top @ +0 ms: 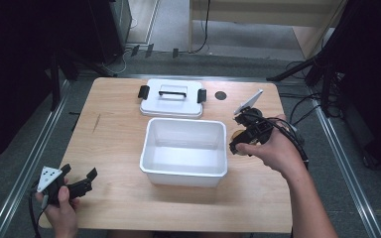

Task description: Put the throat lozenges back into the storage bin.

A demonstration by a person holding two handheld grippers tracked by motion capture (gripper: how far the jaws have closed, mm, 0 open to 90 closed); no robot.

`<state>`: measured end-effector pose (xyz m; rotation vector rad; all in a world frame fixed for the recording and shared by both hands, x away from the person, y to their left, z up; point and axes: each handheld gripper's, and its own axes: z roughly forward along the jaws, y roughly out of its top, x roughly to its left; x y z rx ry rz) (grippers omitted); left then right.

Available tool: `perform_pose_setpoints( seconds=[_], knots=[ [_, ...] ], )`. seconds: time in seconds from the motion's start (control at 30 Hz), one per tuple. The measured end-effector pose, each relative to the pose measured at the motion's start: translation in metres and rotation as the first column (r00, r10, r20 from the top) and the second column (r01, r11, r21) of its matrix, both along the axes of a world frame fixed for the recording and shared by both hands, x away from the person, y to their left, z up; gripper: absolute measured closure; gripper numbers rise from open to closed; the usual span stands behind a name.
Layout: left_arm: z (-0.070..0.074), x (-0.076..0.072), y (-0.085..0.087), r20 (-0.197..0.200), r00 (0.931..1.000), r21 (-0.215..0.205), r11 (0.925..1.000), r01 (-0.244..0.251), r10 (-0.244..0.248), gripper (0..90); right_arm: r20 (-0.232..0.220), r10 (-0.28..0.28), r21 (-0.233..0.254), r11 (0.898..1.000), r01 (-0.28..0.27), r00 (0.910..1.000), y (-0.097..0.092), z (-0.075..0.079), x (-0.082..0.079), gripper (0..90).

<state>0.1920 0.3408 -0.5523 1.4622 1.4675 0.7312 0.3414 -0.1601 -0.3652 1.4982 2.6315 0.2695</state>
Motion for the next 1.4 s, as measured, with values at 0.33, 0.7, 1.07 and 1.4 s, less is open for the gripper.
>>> perform_pose_setpoints(
  seconds=[0.33, 0.7, 1.07, 1.4],
  knots=[
    [0.0, 0.001, 0.0, 0.001, 1.0, -0.001, 1.0, 0.001, -0.001, 0.1, 0.022, 0.07, -0.009, 0.998, -0.07, 0.9973, 0.028, 0.006, 0.002, 20.2],
    [0.0, 0.001, 0.0, -0.002, 1.0, -0.003, 1.0, 0.002, -0.002, 0.1, 0.113, 0.29, 0.08, 0.951, -0.3, 0.9502, 0.048, 0.0, 0.0, 20.1],
    [0.0, 0.001, 0.0, -0.007, 1.0, -0.002, 1.0, 0.003, -0.003, 0.1, 0.123, 0.513, -0.008, 0.857, -0.516, 0.8498, 0.059, -0.019, -0.006, 20.2],
    [0.0, 0.001, 0.0, -0.008, 1.0, -0.004, 1.0, 0.003, -0.003, 0.1, 0.092, 0.605, -0.086, 0.796, -0.599, 0.7907, 0.069, -0.039, -0.008, 20.1]
  ],
)
